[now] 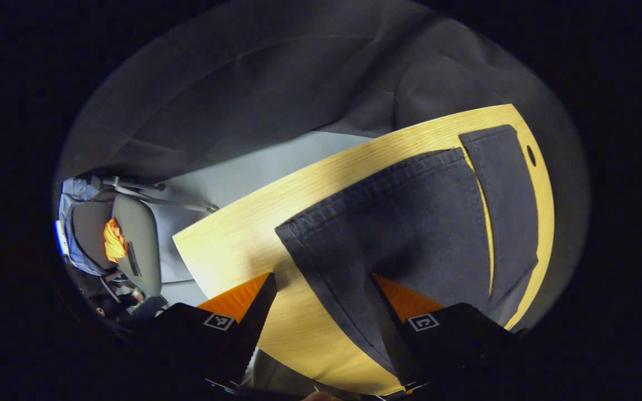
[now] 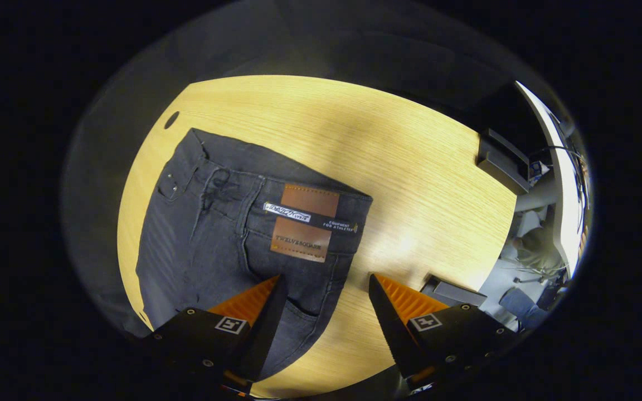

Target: Grasp the waist and the cuffs of the jeans and fold them to make the two legs overlap; first hold the waist and fold one-third of the jeans toward the cuffs, then hold the cuffs and fold the remaining one-third in the same direction to finish folding.

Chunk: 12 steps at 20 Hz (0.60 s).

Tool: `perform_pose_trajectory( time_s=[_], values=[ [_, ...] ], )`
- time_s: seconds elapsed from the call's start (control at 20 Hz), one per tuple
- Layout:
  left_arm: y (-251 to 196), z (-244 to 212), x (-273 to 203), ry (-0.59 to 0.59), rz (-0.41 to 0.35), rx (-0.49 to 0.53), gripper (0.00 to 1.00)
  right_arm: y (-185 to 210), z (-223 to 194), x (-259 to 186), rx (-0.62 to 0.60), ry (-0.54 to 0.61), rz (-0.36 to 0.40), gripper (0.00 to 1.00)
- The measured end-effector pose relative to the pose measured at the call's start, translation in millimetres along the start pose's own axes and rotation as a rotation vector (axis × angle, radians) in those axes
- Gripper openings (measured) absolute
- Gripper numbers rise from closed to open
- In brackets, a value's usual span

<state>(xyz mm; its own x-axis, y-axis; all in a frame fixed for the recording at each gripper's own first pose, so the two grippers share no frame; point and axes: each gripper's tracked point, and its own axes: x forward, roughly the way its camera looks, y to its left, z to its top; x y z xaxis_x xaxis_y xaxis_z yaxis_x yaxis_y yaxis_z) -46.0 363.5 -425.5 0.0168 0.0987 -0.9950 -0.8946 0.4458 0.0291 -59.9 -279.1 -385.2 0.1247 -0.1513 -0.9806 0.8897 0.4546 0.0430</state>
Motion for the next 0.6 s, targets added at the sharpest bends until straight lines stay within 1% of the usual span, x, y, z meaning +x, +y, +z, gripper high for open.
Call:
perform_pose_trajectory(
  time_s=[0.15,0.2,0.3,0.35,0.4,0.45,0.5,0.55,0.6],
  values=[
    [-2,1,1,0.032,0.007,-0.015,0.96,1,-1,3,-0.058,-0.007,-0.1,0.87],
    [-3,1,1,0.036,0.008,-0.019,0.96,6,1,5,-0.067,-0.009,-0.101,0.85],
    [-6,1,0,0.028,0.009,-0.02,0.97,10,-2,5,-0.036,0.026,-0.103,0.76],
    [-8,2,0,0.021,0.009,-0.017,0.95,10,-1,3,-0.019,0.038,-0.097,0.7],
    [-11,4,-1,0.015,0.006,-0.015,0.91,9,-2,9,-0.024,0.048,-0.084,0.67],
    [-16,4,-1,0.017,-0.001,0.013,0.81,12,-3,5,-0.023,0.063,-0.033,0.63],
    [-20,5,-2,0.006,-0.007,0.052,0.75,19,-6,8,0.048,0.081,0.016,0.38],
    [-26,9,-3,-0.011,-0.026,0.089,0.51,27,0,10,0.081,0.073,0.05,0.13],
    [-33,12,-2,-0.043,-0.047,0.1,0.27,29,-1,11,0.086,0.107,0.096,0.13]
  ],
)
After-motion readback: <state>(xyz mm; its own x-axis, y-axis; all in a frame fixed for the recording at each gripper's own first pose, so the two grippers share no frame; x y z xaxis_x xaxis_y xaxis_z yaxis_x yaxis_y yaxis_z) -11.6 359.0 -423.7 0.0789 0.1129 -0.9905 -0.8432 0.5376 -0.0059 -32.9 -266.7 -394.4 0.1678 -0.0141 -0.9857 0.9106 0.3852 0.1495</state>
